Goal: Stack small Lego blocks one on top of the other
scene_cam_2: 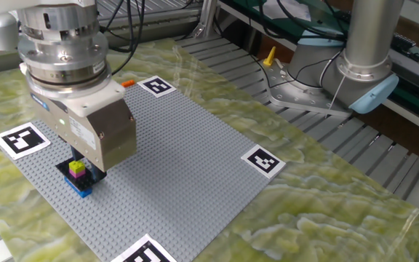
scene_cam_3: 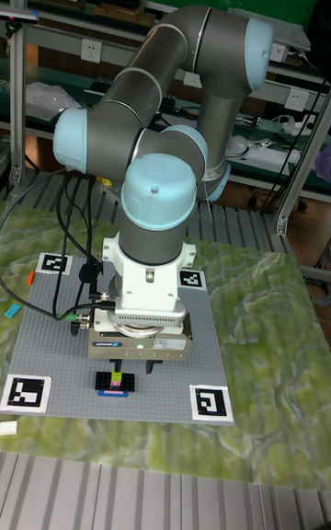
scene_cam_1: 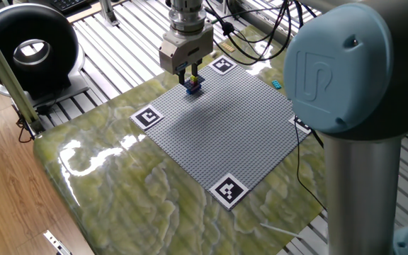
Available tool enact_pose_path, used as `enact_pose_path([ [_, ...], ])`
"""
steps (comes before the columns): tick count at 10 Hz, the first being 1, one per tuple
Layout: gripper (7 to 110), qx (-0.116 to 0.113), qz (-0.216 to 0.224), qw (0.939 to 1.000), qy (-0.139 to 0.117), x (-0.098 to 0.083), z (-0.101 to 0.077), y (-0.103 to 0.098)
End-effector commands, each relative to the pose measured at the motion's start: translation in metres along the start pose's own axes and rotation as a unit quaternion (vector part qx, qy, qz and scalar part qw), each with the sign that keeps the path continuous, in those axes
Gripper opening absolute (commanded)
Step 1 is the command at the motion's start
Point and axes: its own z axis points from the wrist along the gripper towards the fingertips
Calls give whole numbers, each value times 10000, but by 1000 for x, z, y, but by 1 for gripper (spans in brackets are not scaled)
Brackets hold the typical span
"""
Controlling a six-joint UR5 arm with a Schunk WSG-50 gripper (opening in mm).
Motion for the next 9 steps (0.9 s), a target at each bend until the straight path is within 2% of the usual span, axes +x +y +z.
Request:
enact_pose_path([
  [1,44,-120,46,9999,8,3,-9,3],
  [2,22,-72,82,9999,-20,2,-14,-1],
  [5,22,33,-148,9997,-172,-10,-31,-21],
  [6,22,57,-268,9995,-161,-12,-36,-29],
  [8,22,323,-587,9977,-83,-13,-50,-55],
  [9,22,323,-602,9976,-82,-15,-54,-62],
])
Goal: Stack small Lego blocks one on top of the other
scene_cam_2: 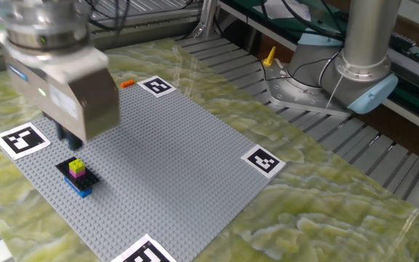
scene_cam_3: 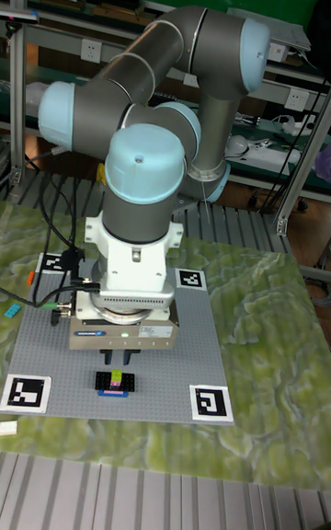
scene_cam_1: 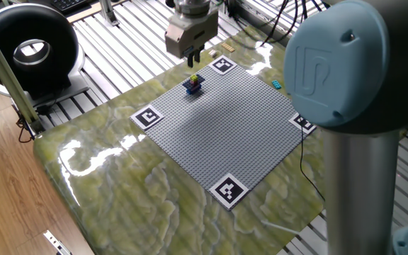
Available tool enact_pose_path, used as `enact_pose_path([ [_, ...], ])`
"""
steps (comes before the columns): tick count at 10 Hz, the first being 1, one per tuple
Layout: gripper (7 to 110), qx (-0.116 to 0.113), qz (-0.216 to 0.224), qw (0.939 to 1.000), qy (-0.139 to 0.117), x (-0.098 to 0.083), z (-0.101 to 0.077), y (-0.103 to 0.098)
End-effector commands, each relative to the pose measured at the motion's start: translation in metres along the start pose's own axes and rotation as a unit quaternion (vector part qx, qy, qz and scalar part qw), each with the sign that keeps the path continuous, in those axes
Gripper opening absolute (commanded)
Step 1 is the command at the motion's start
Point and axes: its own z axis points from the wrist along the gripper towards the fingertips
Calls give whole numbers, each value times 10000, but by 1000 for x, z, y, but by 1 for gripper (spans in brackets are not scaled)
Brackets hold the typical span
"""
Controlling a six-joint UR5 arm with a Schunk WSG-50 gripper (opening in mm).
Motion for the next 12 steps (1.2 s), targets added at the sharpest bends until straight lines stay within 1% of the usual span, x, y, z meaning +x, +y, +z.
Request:
enact_pose_path([
  [1,7,160,-154,9997,-74,-9,-16,-32],
  [2,7,98,-116,9996,-218,-18,-21,-35],
  [3,7,-207,13,9984,-523,-36,-25,-25],
  [4,7,-213,33,9966,-795,-52,-28,-28],
  [5,7,-279,69,9947,-989,-64,-30,-27],
  [6,7,-415,115,9926,-1138,-75,-31,-22],
  [7,7,-274,33,9919,-1237,-82,-32,-31],
  [9,7,-293,5,9912,-1294,-85,-36,-33],
  [12,7,-274,-41,9914,-1278,-84,-37,-35],
])
